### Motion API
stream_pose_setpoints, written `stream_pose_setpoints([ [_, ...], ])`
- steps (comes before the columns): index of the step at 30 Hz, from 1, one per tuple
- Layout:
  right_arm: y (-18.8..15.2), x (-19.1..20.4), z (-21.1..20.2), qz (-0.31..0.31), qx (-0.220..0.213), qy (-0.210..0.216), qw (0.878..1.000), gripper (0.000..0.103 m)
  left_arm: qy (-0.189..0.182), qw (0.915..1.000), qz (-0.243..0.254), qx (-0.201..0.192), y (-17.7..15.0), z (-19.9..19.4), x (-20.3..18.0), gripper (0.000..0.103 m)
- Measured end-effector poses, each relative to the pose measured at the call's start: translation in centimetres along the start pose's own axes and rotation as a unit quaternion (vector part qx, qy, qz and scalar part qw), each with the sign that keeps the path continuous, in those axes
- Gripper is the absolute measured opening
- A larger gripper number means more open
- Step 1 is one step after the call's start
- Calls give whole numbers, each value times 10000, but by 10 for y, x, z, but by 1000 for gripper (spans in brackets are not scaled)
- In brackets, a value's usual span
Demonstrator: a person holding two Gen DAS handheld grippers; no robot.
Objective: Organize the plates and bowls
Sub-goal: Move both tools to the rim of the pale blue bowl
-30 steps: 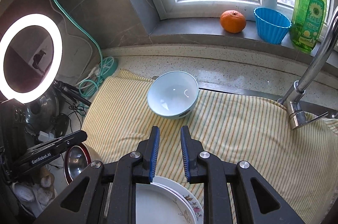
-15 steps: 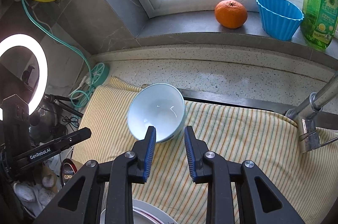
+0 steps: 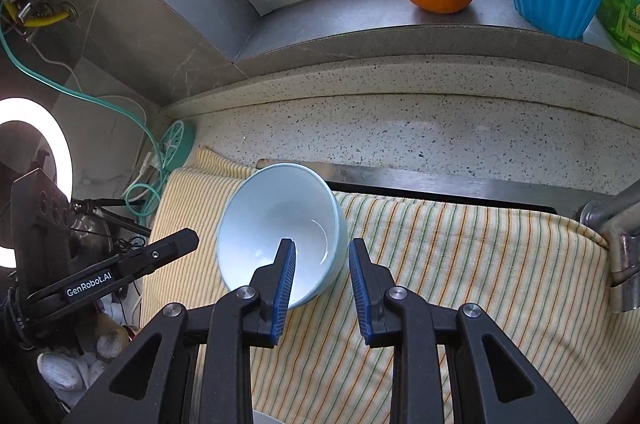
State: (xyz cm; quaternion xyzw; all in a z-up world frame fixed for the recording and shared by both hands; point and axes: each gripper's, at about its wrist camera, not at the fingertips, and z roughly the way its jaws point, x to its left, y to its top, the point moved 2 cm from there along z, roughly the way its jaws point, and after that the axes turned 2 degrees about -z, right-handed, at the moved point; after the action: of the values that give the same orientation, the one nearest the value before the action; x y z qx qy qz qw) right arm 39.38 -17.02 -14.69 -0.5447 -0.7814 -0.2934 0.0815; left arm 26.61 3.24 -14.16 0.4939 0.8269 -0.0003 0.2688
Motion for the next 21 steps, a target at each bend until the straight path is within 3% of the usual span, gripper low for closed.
stream_pose_setpoints([
  [13,14,1,30,-48,245,-67,9997,24,113,9997,136,171,10,24,-3,9],
  [21,13,-1,37,-21,361,-115,9993,18,128,9995,212,212,8,28,-3,9],
])
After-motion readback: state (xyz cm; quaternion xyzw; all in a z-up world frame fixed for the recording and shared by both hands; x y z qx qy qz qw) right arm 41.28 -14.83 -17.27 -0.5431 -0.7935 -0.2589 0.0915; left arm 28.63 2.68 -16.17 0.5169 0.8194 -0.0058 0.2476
